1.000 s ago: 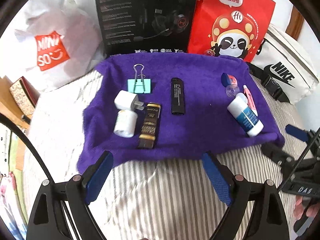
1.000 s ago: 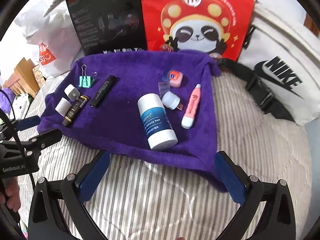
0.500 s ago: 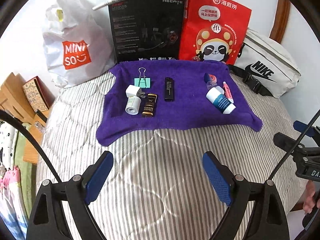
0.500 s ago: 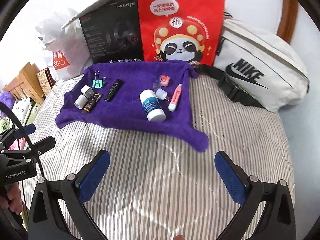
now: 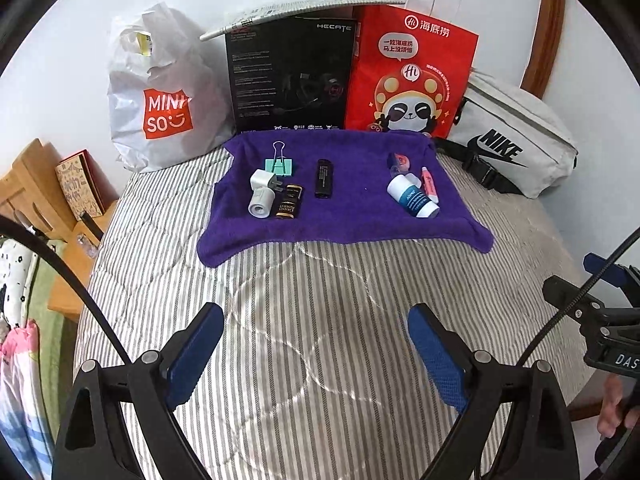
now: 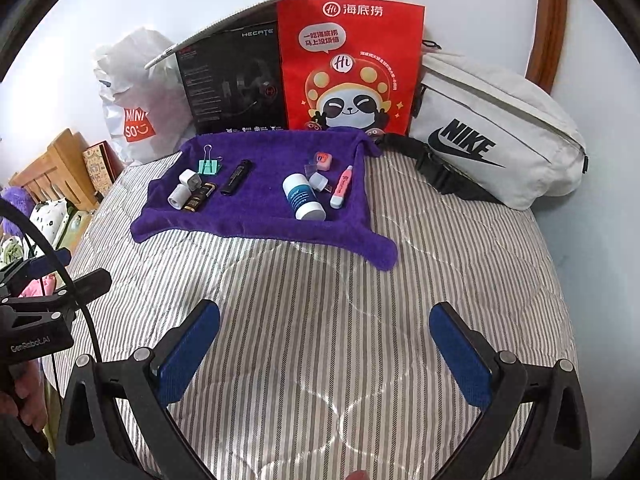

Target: Organize rigid objects

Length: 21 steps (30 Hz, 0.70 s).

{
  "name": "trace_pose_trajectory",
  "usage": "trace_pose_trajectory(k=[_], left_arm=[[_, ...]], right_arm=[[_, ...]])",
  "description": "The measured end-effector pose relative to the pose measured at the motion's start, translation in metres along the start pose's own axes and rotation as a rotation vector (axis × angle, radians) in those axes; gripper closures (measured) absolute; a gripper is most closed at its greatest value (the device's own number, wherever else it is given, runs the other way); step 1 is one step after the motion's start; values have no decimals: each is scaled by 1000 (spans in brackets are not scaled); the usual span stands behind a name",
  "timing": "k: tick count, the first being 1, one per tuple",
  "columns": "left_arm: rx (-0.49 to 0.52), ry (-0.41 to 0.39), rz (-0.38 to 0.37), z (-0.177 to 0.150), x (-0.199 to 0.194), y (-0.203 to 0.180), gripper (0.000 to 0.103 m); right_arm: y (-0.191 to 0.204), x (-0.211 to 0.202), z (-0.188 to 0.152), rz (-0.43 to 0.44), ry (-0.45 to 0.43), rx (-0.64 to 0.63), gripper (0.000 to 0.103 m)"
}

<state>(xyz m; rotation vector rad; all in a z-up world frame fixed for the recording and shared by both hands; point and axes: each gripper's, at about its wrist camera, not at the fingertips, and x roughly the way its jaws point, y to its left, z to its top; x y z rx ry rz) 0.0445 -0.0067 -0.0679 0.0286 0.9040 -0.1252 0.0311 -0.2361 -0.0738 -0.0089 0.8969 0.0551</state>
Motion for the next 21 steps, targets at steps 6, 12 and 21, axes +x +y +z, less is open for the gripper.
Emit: trace_pose_trajectory(k=[6,12,21], left_arm=[[-5,-1,-15,-3,-4,1,6],[-12,-6,3,-2,-7,1,2],[-18,12,37,-2,-8,1,0]], right_arm=[[0,-4,-2,-3,1,2,0],[3,-8,-2,0,-9,1,0],[2,-15,-2,-1,-21,6,0]])
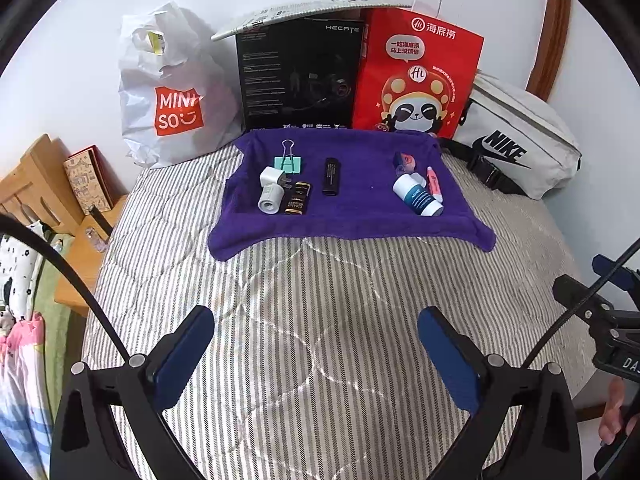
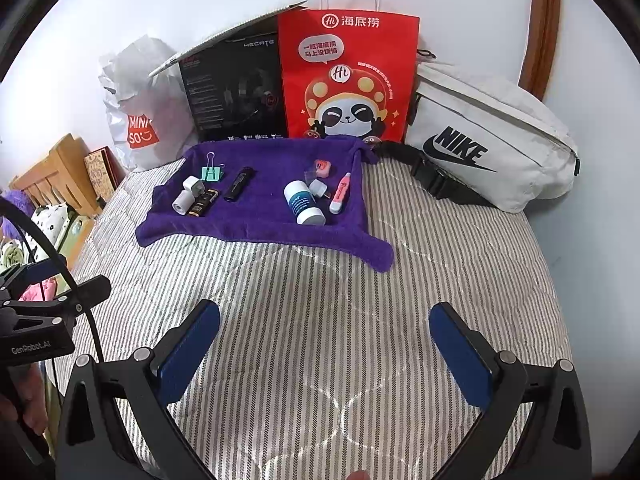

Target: Organize rigid objects

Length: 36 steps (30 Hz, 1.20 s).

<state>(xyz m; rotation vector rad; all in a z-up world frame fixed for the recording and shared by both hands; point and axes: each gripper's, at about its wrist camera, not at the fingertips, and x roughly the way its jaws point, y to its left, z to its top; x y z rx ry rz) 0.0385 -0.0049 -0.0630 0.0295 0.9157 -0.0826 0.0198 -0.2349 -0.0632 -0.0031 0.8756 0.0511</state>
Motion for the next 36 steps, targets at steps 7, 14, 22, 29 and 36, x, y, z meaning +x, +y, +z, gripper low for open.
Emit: trace_pose_trajectory(k=[7,14,22,29,36], left_arm=[[18,-7,10,1,-5,-3,0],[24,-7,-8,3,-9,-5,0],[16,-8,-10,2,-10,-5,0],[23,-4,-7,1,-10,-6,0],[20,-5,-10,2,-10,-6,0]], right_arm=[[0,-2,-1,-3,2,-1,0],[-1,-2,-2,-7,11,4,0],[-1,0,-2,-11,17,5,0],[-1,1,-4,-11,21,7,0],[1,3,-5,-12,29,4,0]])
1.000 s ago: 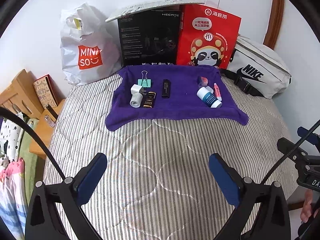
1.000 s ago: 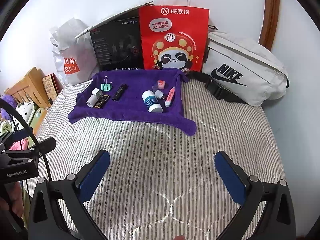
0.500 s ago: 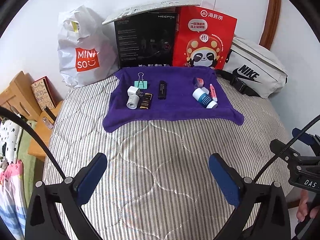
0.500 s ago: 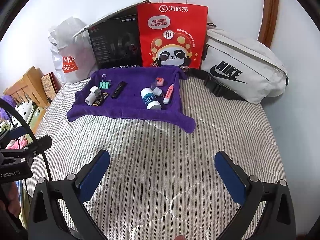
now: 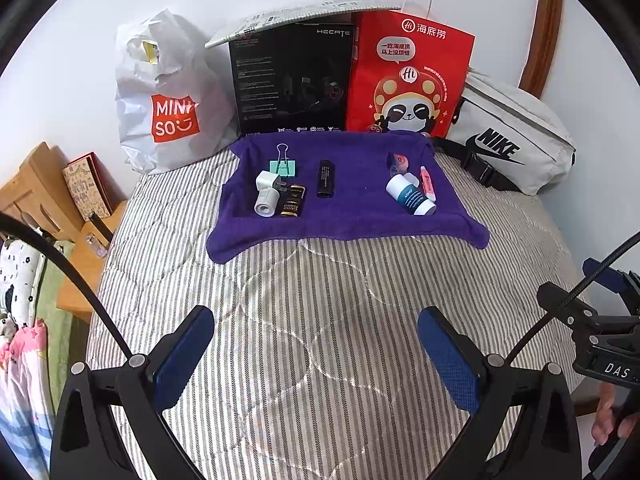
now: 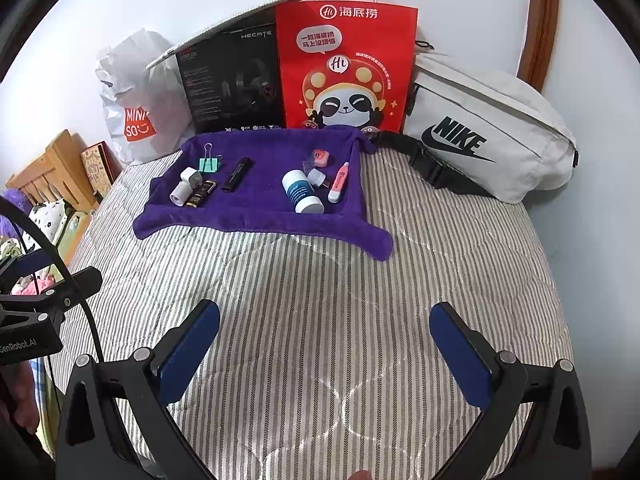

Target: Organize rigid objects

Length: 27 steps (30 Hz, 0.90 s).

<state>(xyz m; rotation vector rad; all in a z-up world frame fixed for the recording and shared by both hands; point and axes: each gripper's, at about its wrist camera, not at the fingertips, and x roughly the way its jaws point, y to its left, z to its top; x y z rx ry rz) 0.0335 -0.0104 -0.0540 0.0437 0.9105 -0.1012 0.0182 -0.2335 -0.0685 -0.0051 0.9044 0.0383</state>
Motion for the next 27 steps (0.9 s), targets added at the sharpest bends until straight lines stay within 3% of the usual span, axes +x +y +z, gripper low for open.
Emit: trace_pose_trajectory(k=[27], left_arm=[[10,14,9,-1,4,0,0]], right_arm=[[2,2,-2,-3,11,-1,0]])
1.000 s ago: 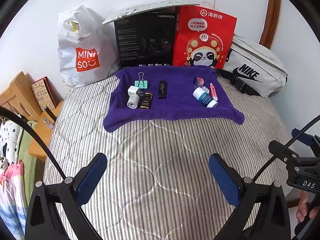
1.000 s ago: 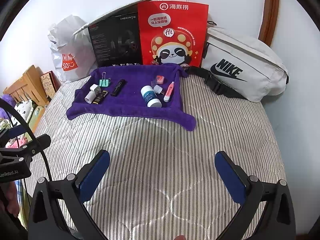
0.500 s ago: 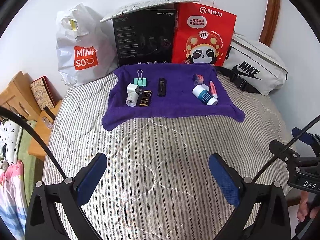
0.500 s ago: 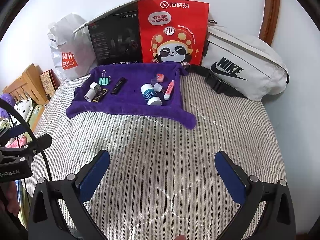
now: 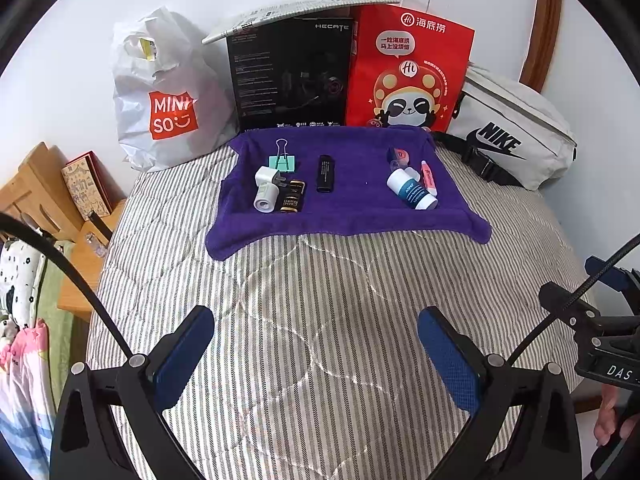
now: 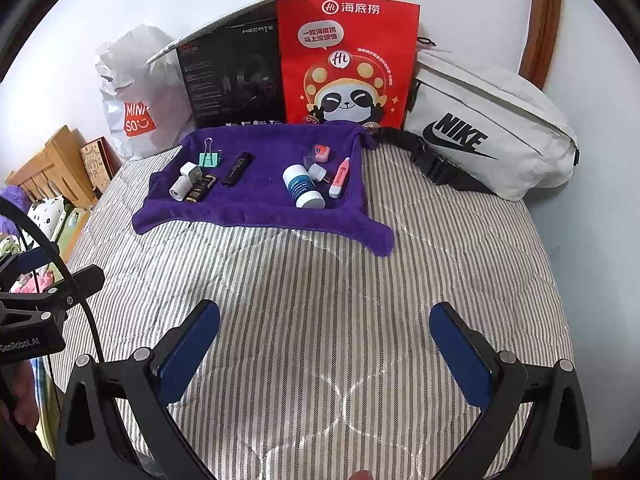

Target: Organize rigid objects

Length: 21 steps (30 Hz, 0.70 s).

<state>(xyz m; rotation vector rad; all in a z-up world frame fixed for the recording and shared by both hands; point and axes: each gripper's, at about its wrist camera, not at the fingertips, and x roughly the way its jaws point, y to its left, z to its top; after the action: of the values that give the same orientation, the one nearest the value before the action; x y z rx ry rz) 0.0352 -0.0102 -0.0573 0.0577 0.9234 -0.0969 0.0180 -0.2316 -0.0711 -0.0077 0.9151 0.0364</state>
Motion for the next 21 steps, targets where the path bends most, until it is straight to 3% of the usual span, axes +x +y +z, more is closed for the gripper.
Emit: trace_pose_trajectory(k=[21], left_arm=[[-1,2,5,-1,1,-6,0]], right_arm=[[-6,-5,-4,-2,-1,12,0]])
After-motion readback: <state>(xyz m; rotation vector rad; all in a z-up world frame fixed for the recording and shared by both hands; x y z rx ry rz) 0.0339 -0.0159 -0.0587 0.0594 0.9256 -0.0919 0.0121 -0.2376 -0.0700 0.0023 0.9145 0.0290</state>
